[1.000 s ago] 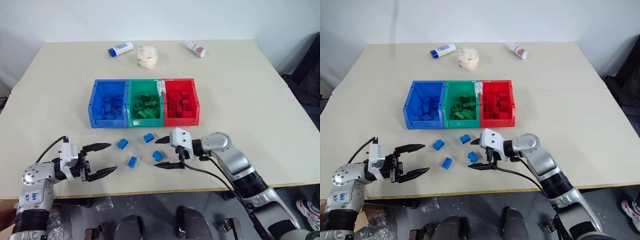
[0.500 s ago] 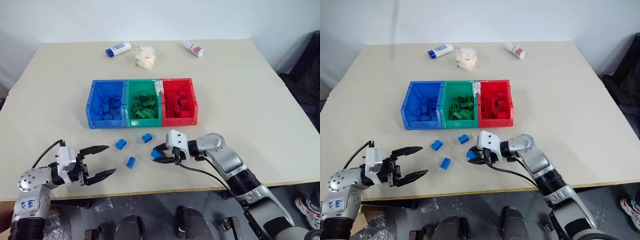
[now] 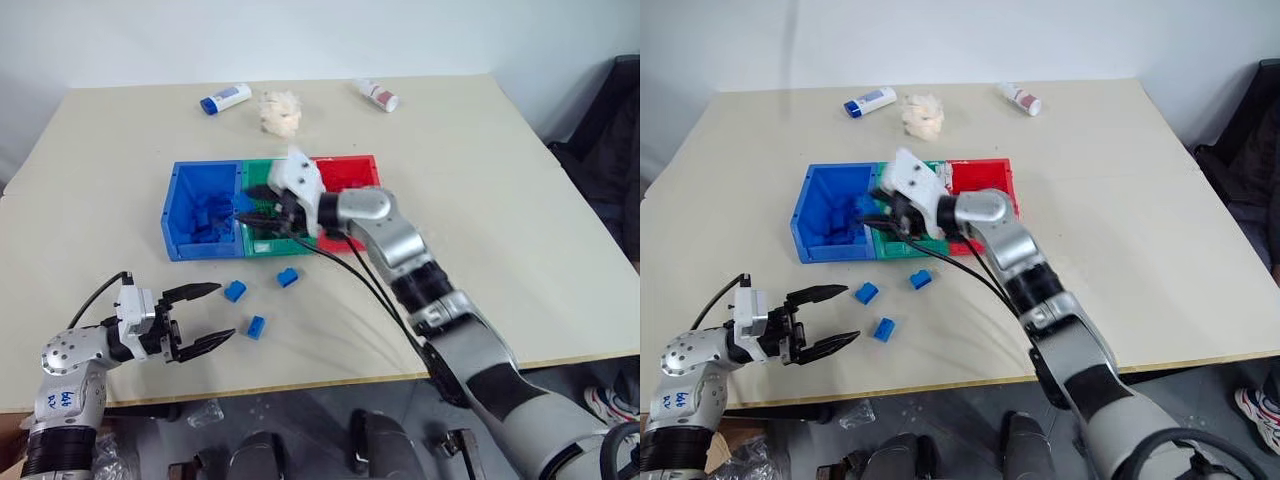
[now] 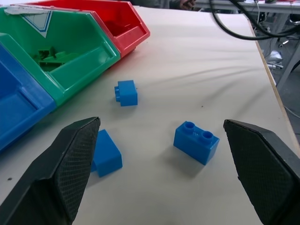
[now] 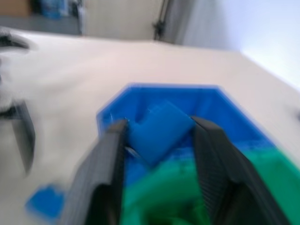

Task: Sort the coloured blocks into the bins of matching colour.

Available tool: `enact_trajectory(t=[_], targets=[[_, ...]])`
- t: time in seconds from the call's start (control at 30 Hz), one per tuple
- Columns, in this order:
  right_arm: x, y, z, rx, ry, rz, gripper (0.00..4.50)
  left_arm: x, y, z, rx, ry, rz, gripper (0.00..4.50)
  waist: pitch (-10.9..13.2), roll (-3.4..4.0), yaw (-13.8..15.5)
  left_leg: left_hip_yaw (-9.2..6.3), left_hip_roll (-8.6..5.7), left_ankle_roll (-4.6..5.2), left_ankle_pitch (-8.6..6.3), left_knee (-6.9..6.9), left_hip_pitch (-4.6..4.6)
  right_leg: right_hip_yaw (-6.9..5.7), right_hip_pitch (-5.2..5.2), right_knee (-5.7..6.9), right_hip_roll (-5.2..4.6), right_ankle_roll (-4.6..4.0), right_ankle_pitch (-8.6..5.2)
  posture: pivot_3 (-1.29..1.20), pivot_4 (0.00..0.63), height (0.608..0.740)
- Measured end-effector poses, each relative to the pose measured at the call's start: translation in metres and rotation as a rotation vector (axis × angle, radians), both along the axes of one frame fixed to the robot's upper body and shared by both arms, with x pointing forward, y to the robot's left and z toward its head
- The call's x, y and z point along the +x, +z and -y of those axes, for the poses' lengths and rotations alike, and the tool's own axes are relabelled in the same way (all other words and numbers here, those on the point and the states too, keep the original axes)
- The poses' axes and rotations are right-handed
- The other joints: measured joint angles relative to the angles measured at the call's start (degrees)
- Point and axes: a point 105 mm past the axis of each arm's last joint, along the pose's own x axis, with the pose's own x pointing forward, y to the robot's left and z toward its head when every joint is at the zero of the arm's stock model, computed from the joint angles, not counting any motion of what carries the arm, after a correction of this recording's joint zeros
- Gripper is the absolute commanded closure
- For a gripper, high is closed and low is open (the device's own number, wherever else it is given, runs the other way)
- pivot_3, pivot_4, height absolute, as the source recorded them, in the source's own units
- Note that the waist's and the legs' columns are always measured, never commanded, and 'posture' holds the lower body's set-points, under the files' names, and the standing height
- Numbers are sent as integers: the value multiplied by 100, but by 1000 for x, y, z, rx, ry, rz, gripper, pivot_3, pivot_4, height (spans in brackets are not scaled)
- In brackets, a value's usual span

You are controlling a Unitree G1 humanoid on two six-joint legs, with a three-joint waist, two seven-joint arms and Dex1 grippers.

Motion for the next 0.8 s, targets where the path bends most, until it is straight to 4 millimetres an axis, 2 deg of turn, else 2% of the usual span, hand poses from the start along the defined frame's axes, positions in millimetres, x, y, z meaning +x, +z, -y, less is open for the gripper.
enact_trajectory(t=[0.1, 0.2, 0.4, 0.5, 0.63, 0.8], targets=[[5, 7, -21, 44, -42, -4, 1151, 1, -1, 2, -11, 4, 3, 0, 0, 0, -70, -2, 1, -1, 0, -2, 0, 0, 1, 0, 1, 0, 0, 0, 150, 740], [8, 4, -24, 61, -72, 8, 107, 2, 1, 2, -11, 7, 8, 0, -1, -2, -67, -4, 0, -1, 0, 0, 0, 0, 6, -2, 0, 0, 0, 0, 150, 740], [6, -5, -11, 81, -19, 13, 44, 2, 1, 2, -9, 6, 11, 0, -1, -1, -96, -3, 5, -3, 0, -5, -1, 2, 2, -3, 5, 0, 0, 0, 150, 740], [-6, -23, 14, 46, 92, 15, 44, 5, 3, 4, -8, -2, 22, 0, -1, -2, -63, -9, 4, -3, -1, -2, -2, 1, 5, -6, 5, 1, 0, 0, 150, 740], [-26, -50, 69, -56, 195, 3, 44, 6, 1, 4, -14, -1, 15, 0, -1, -2, 11, -7, 3, 1, -4, 6, -2, 3, 7, -7, 4, 4, 2, 0, 150, 740], [-52, -75, 131, -214, 231, -60, 44, 5, -2, 3, -15, 0, 4, 0, -1, -1, 65, -5, 9, -2, -4, 5, 4, 5, 6, -4, 10, 1, 0, 0, 150, 740]])
